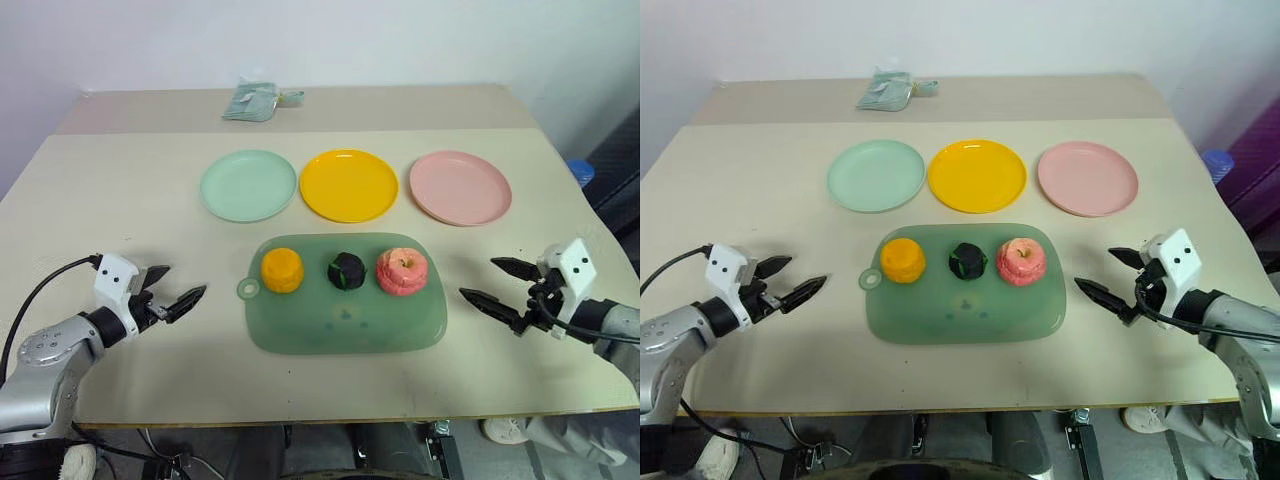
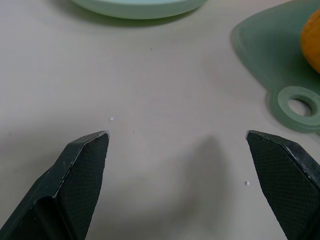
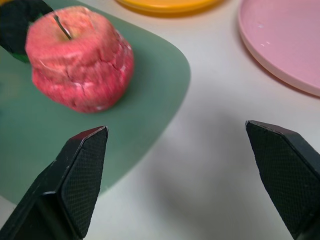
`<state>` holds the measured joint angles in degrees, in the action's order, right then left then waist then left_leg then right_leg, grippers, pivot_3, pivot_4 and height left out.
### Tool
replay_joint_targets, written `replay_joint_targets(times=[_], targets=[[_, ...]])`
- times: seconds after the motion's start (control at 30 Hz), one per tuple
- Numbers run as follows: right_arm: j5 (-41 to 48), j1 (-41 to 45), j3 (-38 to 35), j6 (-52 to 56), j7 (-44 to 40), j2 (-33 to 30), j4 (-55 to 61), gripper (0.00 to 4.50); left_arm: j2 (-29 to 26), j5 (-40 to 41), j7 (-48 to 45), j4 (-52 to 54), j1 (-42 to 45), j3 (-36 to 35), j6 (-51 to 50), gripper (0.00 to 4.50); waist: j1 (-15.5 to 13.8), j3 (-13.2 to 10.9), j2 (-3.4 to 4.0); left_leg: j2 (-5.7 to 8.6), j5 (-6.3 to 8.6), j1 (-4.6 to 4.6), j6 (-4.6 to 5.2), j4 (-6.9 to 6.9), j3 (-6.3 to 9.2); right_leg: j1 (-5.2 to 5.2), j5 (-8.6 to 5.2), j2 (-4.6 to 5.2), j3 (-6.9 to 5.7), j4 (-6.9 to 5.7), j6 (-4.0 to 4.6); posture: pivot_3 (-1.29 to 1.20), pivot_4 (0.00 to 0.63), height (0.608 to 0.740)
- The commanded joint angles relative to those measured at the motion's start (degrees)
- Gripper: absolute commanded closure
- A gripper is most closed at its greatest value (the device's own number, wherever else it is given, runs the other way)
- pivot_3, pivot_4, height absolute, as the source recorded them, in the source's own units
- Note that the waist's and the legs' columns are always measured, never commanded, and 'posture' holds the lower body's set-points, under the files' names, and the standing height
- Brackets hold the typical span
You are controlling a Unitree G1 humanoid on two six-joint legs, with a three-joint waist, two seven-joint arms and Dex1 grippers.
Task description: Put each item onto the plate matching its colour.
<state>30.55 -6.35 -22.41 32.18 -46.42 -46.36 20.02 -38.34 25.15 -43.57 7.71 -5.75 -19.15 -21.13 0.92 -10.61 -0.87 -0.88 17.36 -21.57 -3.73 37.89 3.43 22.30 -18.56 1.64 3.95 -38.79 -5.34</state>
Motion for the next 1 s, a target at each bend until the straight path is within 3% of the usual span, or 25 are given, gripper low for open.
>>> replay_joint_targets(times=[0.03,0.47,0.67,0.83,1.0], targets=[[-0.55,1.42,-0.28,-1.33,0.78,0.18,0.58,0.03,0.34,0.14,-0.57,-0.54,-0.15,-1.45,2.55,0.0,0.0,0.0,0.0,0.0,0.0,0.0,0.0,0.0,0.01,0.0,0.0,0.0,0.0,0.0,0.0,0.0,0.15,0.74],[-4.88,0.96,0.67,-6.97,5.4,4.73,-0.73,0.03,2.66,0.7,-1.18,-4.89,3.96,-0.6,5.5,0.0,-0.09,0.0,0.0,0.01,0.0,0.0,0.0,0.01,0.01,-0.01,0.0,-0.01,-0.01,0.01,0.0,0.0,0.15,0.74],[-1.84,-1.62,-1.07,-5.17,6.42,7.16,1.55,0.03,2.34,3.26,-10.31,-13.93,8.76,0.15,8.03,0.0,-0.02,0.01,0.02,0.02,0.0,0.01,0.0,0.0,0.0,0.0,0.0,-0.07,-0.02,0.0,0.0,0.0,0.15,0.74],[-0.63,-4.0,0.45,-3.77,6.66,7.85,5.08,0.03,1.31,6.37,-19.77,-9.5,11.59,5.25,5.02,0.0,-0.02,0.01,0.01,0.02,0.0,-0.02,0.0,0.03,0.0,-0.01,0.01,-0.03,-0.02,0.0,-0.01,0.0,0.15,0.74],[1.96,-5.52,1.58,-1.74,3.1,6.13,7.54,0.03,3.36,1.81,-20.21,-7.24,19.33,14.26,5.89,0.0,-0.23,0.01,0.01,0.05,0.0,-0.03,0.0,0.08,0.04,-0.06,0.01,-0.04,-0.03,0.0,-0.01,0.0,0.15,0.74]])
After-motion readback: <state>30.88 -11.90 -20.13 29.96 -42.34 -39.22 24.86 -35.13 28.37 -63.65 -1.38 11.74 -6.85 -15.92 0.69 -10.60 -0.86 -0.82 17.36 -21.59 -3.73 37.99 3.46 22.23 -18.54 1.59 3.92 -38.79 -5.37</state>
